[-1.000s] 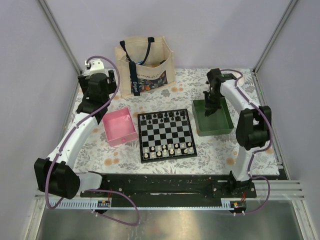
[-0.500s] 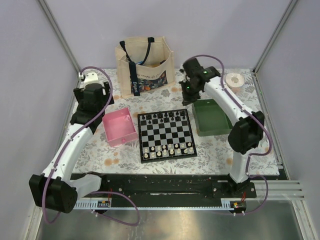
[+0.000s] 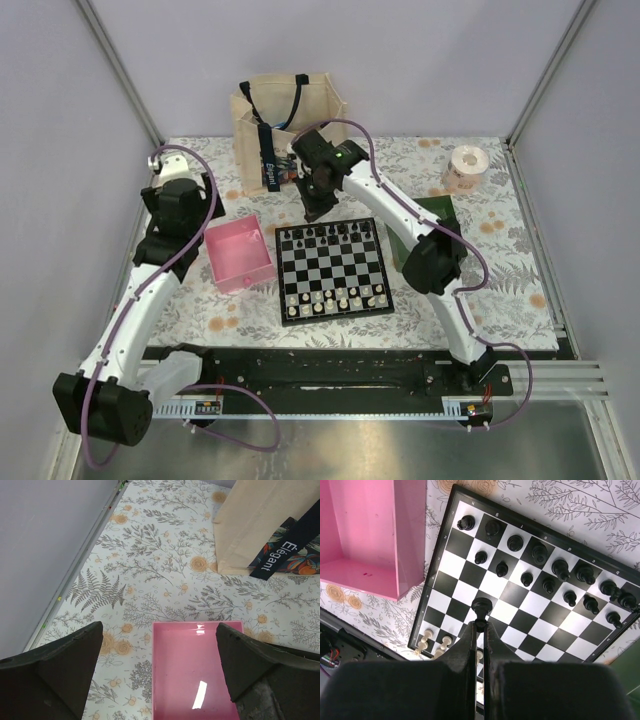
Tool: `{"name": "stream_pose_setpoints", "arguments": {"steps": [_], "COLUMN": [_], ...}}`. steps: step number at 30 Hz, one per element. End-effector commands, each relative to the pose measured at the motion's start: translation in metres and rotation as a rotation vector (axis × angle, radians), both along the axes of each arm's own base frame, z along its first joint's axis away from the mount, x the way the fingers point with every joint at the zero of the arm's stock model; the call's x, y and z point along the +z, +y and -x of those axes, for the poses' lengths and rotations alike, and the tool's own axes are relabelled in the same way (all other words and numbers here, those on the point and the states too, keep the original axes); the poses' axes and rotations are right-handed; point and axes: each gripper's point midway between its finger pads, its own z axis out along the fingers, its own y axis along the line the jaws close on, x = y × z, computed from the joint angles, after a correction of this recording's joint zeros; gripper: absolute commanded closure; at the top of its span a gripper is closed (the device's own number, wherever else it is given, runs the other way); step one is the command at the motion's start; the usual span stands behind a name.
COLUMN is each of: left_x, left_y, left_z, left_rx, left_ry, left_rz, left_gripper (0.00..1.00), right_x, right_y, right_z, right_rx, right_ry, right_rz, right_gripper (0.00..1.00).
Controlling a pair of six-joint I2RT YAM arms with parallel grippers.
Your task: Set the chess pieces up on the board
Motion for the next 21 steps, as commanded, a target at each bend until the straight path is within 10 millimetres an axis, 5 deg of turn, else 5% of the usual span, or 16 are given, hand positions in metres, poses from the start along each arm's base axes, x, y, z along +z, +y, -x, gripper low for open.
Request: {"name": "stream_pose_setpoints", "arguments": {"steps": [1,11,21], "left_x": [0.014,0.010,0.005], "left_y": [0.005,0.007,0.002], "left_z": [0.003,0.010,0.007], "left_rx": [0.031,0.023,-0.002], "left_ry": [-0.072,-0.076,-0.062], "left_rz": [0.022,0.012,0.017], "left_gripper": [0.01,0.01,0.01], "right_x": [0.004,-0.035,-0.053], "right_y": [0.010,0.042,0.062], "right_z": [0.007,0.036,0.027], "right_rx": [0.029,0.118,0.112], "right_ry": [0.008,0.052,0.041], "right_rz": [0.003,0.058,0.032], "right_gripper": [1.00,1.00,1.00]}}
